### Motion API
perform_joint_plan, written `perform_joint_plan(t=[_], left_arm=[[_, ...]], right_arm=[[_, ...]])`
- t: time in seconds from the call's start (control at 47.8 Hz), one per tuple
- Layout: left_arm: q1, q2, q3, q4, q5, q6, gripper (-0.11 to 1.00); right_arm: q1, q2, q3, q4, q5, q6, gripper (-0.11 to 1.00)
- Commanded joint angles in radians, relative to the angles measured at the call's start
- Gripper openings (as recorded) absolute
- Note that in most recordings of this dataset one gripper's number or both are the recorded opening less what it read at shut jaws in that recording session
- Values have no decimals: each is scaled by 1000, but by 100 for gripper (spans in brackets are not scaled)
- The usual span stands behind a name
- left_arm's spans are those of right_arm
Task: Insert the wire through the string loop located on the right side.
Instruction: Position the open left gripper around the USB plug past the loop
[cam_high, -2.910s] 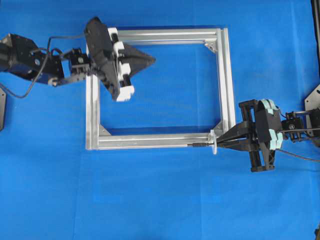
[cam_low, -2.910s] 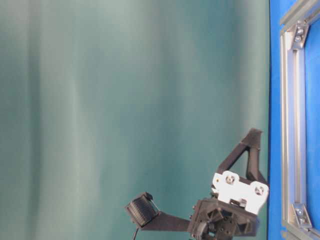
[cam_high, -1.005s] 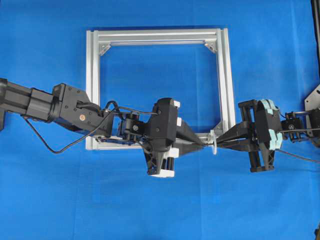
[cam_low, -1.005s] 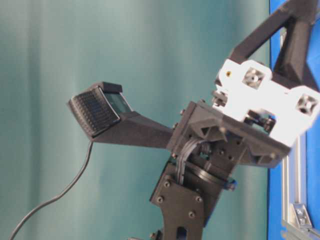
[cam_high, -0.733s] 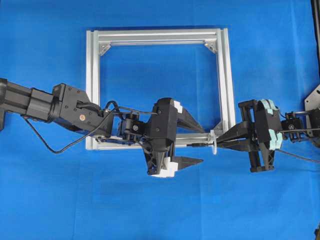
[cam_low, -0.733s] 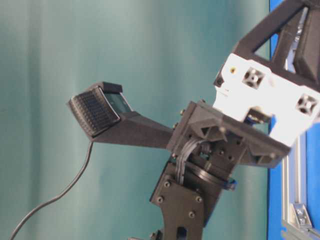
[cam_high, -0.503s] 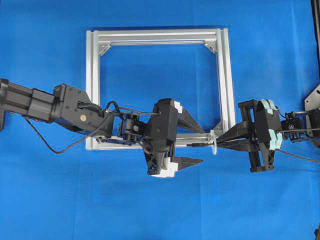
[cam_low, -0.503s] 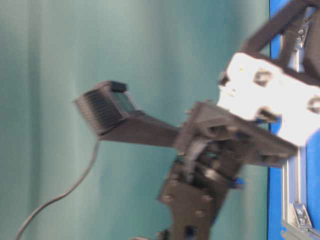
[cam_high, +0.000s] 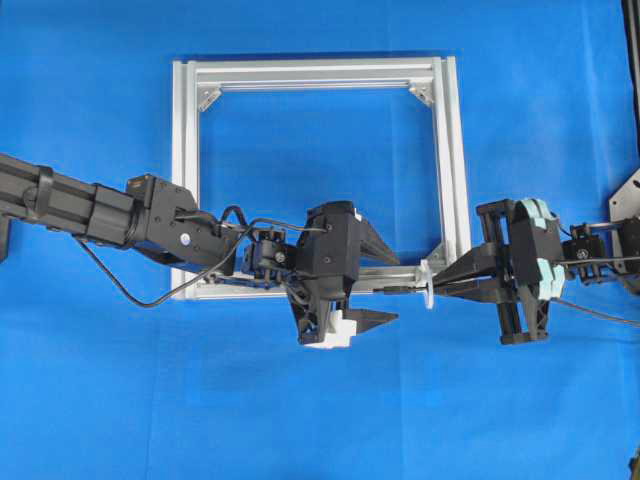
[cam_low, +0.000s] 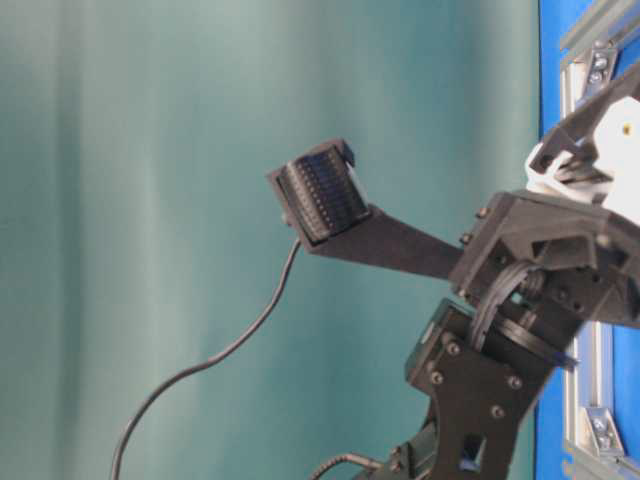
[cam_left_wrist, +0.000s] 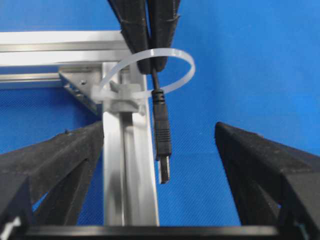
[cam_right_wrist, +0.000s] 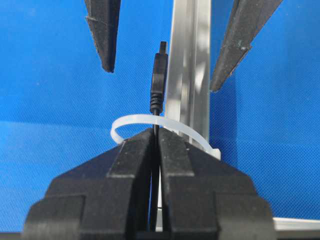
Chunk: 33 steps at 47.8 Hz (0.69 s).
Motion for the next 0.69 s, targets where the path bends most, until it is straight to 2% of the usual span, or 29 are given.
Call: perform_joint_plan(t=[0.0, 0.67], left_arm=[[5, -17, -15, 2, -9, 0, 87], [5, -17, -23, 2, -6, 0, 87]], right_arm=[[-2, -6, -17, 0, -8, 2, -3], [-2, -6, -17, -2, -8, 2, -3]])
